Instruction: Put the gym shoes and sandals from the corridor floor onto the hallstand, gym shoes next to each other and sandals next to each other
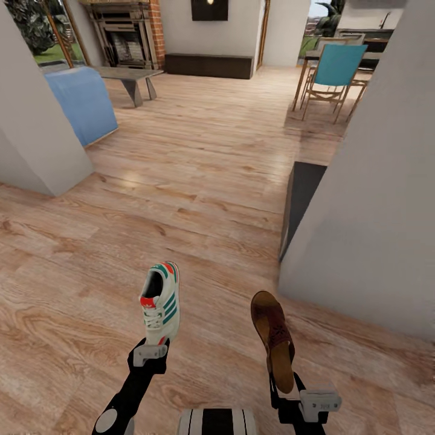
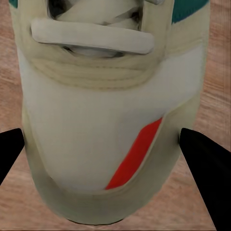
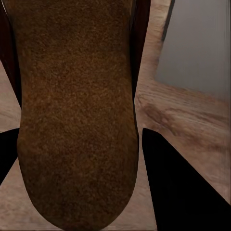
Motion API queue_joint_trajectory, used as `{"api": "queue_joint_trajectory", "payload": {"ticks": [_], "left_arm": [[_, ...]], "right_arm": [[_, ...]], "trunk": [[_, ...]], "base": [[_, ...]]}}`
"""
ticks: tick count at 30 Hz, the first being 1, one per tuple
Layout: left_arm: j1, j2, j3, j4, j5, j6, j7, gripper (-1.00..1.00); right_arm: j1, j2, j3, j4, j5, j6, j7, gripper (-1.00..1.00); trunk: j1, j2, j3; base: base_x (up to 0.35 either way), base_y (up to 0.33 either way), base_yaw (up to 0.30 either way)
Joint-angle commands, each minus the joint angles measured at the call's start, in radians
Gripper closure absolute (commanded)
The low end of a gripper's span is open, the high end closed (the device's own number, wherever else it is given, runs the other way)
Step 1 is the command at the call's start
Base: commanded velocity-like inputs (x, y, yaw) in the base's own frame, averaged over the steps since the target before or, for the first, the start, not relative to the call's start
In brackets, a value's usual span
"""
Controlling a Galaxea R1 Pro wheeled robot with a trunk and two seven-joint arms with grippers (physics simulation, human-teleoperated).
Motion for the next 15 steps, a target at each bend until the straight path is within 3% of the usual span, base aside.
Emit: {"api": "queue_joint_trajectory", "payload": {"ticks": [1,8,15], "left_arm": [[0.000,0.000,0.000,0.000,0.000,0.000,0.000,1.00],[0.000,0.000,0.000,0.000,0.000,0.000,0.000,1.00],[0.000,0.000,0.000,0.001,0.001,0.000,0.000,1.00]], "right_arm": [[0.000,0.000,0.000,0.000,-0.003,-0.001,0.002,1.00],[0.000,0.000,0.000,0.000,-0.003,-0.001,0.002,1.00],[-0.001,0.000,0.000,0.001,-0.003,-0.001,0.002,1.00]], "trunk": [[0.000,0.000,0.000],[0.000,0.000,0.002],[0.000,0.000,0.008]], "base": [[-0.240,0.000,-0.056],[-0.233,0.000,-0.042],[-0.055,0.000,-0.167]]}}
